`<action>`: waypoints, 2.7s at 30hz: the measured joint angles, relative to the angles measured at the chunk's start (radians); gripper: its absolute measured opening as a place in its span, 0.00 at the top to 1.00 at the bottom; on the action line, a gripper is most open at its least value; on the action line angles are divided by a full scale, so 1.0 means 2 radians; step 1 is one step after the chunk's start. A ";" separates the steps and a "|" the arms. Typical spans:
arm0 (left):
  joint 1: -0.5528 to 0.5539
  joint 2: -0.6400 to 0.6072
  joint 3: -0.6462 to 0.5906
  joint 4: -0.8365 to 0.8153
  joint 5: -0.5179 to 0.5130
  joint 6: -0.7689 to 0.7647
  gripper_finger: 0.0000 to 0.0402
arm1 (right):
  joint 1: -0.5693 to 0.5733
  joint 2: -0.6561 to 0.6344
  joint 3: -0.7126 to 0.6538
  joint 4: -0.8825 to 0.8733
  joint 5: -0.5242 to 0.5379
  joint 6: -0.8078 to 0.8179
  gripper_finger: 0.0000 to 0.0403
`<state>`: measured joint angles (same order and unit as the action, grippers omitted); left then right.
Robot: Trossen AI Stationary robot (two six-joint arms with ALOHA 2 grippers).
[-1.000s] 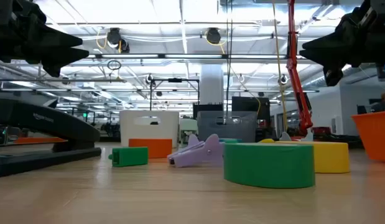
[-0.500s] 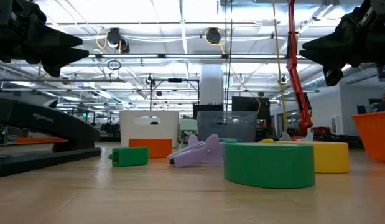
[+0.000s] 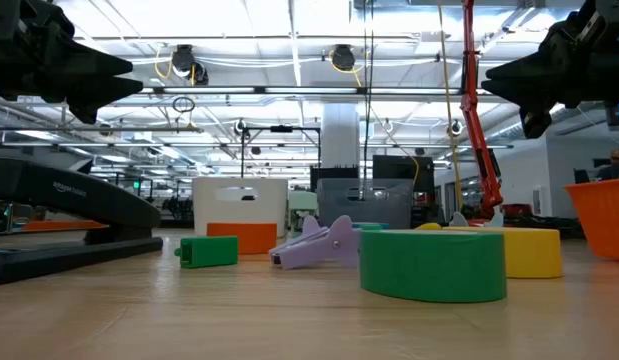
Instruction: Pick and place Stapler, Stapler remover, tape
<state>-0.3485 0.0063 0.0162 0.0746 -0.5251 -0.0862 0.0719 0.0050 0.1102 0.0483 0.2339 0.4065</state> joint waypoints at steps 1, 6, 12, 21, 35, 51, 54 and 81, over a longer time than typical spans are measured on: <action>0.000 0.000 0.000 0.000 0.000 0.000 0.50 | 0.000 0.000 0.000 0.000 0.000 0.000 0.82; 0.000 0.000 0.000 0.000 0.000 0.000 0.50 | 0.000 0.000 0.000 0.000 0.000 0.000 0.82; 0.000 0.000 0.000 0.000 0.000 0.000 0.50 | 0.000 0.000 0.000 0.000 0.000 0.000 0.82; 0.000 0.000 0.000 0.000 0.000 0.000 0.50 | 0.000 0.000 0.000 0.000 0.000 0.000 0.82; 0.000 0.000 0.000 0.000 0.000 0.000 0.50 | 0.000 0.000 0.000 0.000 0.000 0.000 0.82; 0.000 0.000 0.000 0.000 -0.003 0.051 0.50 | 0.000 0.000 0.000 0.000 0.000 0.000 0.82; 0.000 0.000 0.000 0.001 -0.004 0.052 0.50 | 0.000 0.000 0.000 0.000 0.012 0.000 0.82; 0.000 0.022 0.028 0.027 0.055 -0.065 0.50 | 0.000 0.000 0.000 0.002 0.041 0.000 0.82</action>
<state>-0.3481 0.0502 0.0722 0.1288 -0.4148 -0.2169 0.0715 0.0048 0.1101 0.0525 0.3168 0.4061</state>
